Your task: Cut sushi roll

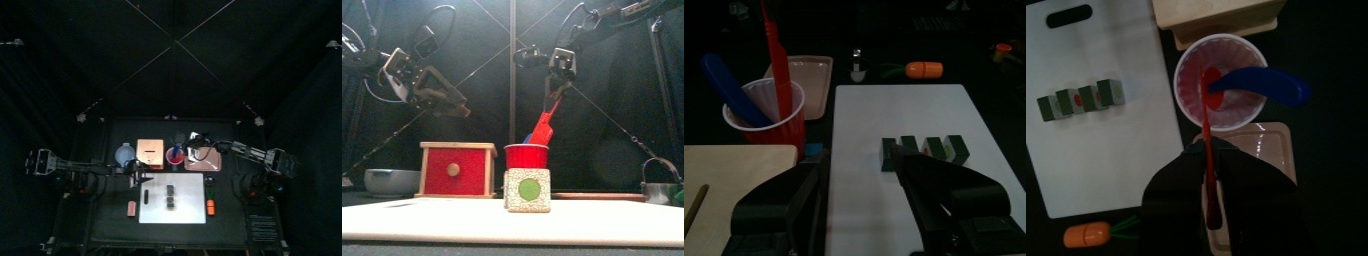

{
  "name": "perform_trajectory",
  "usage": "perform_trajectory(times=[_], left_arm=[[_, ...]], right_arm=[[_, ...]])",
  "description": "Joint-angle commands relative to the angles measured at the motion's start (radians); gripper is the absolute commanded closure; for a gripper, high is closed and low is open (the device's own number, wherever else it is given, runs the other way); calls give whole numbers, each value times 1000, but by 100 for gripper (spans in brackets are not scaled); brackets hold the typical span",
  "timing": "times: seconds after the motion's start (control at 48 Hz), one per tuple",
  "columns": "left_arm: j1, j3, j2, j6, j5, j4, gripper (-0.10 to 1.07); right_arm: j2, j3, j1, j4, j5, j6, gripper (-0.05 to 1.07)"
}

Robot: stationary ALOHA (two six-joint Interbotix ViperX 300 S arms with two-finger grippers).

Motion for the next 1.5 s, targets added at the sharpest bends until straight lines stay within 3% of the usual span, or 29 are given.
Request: perform_trajectory(times=[0.0,0.208,0.396,0.583,0.792,0.979,1.167,1.479], left_arm=[[2,-11,-17,0,-9,-2,11],[0,-9,-31,-3,-9,-3,11],[0,-14,-31,-5,-9,-2,11],[2,-15,-29,-3,-9,-2,11],[3,-14,-29,-2,-9,-3,11],[8,-14,-31,-2,-6,-3,11],[6,-15,-29,-3,-5,-2,11],[9,-12,-31,0,-5,-2,11]], right_arm=[[-15,-32,-14,9,-8,-5,40],[-52,-8,-6,-11,-66,2,15],[-132,71,-2,-2,-95,20,14],[-275,230,75,32,-210,117,14],[-456,443,202,-3,-239,454,14],[-557,569,336,-114,-224,911,14],[-571,607,480,-219,-155,1305,13],[-535,643,683,-293,-129,1687,14]])
